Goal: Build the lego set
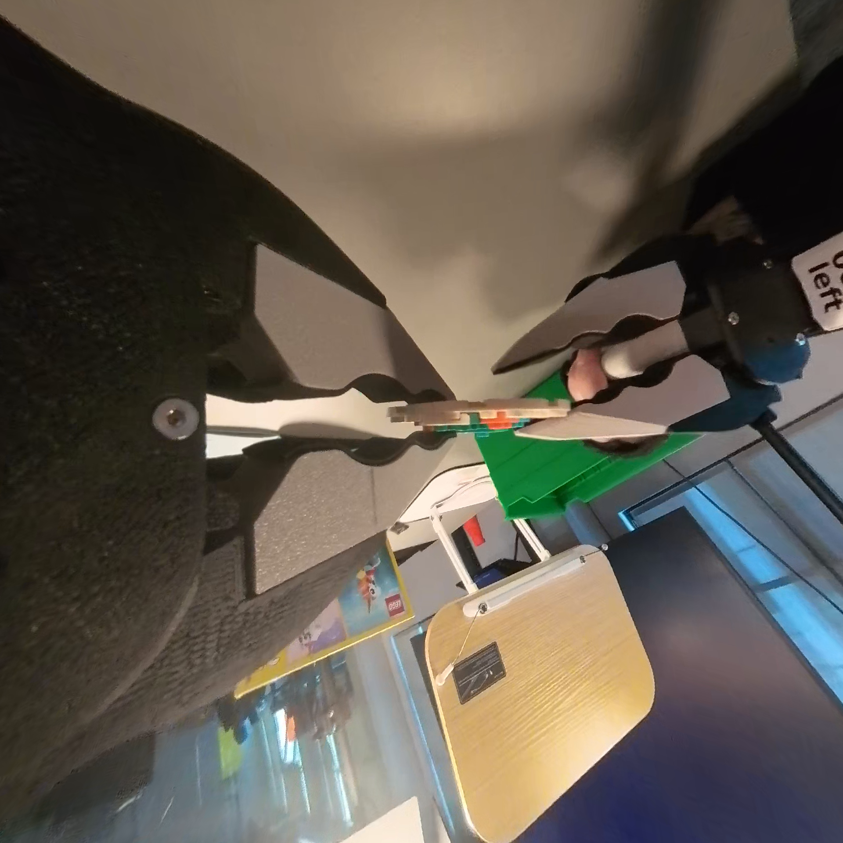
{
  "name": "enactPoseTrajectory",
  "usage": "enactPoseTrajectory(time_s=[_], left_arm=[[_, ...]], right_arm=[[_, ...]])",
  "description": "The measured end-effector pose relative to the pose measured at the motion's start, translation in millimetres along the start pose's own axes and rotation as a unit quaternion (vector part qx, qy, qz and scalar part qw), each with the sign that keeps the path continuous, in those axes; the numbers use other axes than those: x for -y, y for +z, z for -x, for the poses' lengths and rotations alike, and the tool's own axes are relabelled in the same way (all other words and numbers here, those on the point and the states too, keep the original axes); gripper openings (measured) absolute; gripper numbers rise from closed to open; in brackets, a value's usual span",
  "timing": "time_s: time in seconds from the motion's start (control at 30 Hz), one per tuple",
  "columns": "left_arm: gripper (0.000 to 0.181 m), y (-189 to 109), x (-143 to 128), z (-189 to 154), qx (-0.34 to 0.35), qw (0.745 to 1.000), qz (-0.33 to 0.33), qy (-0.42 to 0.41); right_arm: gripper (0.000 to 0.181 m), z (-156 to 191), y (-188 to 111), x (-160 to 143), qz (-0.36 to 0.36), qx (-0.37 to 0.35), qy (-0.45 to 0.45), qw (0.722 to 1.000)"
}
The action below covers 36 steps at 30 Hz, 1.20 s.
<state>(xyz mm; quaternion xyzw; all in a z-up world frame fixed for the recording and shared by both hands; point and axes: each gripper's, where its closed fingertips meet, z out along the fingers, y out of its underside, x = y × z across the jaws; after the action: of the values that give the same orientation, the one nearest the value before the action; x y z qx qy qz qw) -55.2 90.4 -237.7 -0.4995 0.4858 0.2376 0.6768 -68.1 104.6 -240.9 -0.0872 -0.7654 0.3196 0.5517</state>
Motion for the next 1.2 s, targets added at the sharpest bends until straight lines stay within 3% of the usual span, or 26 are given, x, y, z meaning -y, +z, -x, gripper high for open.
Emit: enactPoseTrajectory(time_s=[0.13, 0.27, 0.37, 0.43, 0.5, 0.6, 0.67, 0.7, 0.8, 0.97, 1.07, 1.2], left_arm=[[0.024, 1.1, -0.5, 3.4, 0.016, 1.0, -0.001, 0.004], [0.043, 3.9, -5.0, -1.8, -0.011, 0.999, 0.003, -0.047], [0.032, 2.1, 3.2, -3.5, -0.019, 0.998, -0.024, -0.059], [0.01, 2.0, 3.7, -4.0, -0.012, 0.999, -0.027, -0.038], [0.01, 3.6, -0.4, -6.7, -0.016, 1.0, -0.016, -0.018], [0.009, 8.2, -18.0, -4.7, -0.012, 0.999, 0.048, -0.006], [0.009, 10.0, -46.5, 1.2, 0.011, 0.989, 0.139, 0.043], [0.009, 9.7, -61.1, 1.0, 0.01, 0.981, 0.183, 0.067], [0.009, 9.3, -82.0, -1.5, 0.005, 0.965, 0.244, 0.097], [0.009, 10.5, -80.5, -3.3, 0.003, 0.965, 0.247, 0.093], [0.009, 10.7, -74.9, -4.9, -0.002, 0.968, 0.232, 0.095], [0.008, 12.0, -52.1, -5.7, 0.003, 0.978, 0.177, 0.106]], right_arm=[[0.007, 1.5, -0.6, 0.2, -0.006, 0.008, -0.001, 1.0], [0.007, 5.3, -0.3, 1.7, -0.018, 0.02, 0.002, 1.0], [0.007, 9.8, 0.7, 3.3, -0.025, 0.035, 0.007, 0.999], [0.007, 12.4, 1.4, 3.3, -0.026, 0.041, 0.008, 0.999], [0.007, 14.1, 2.1, -0.8, -0.018, 0.044, 0.007, 0.999], [0.012, 10.5, 3.8, -11.9, 0.004, 0.023, 0.012, 1.0], [0.041, 2.5, 3.2, -25.2, 0.038, -0.007, 0.021, 0.999], [0.045, -1.4, 2.2, -31.3, 0.057, -0.023, 0.018, 0.998], [0.037, -6.4, 3.7, -36.1, 0.119, -0.064, -0.046, 0.99], [0.027, 8.8, 18.5, -38.9, 0.192, -0.057, -0.152, 0.968], [0.005, 2.1, 16.9, -50.4, 0.218, -0.078, -0.166, 0.958], [0.004, -2.3, 13.6, -54.8, 0.206, -0.078, -0.13, 0.967]])
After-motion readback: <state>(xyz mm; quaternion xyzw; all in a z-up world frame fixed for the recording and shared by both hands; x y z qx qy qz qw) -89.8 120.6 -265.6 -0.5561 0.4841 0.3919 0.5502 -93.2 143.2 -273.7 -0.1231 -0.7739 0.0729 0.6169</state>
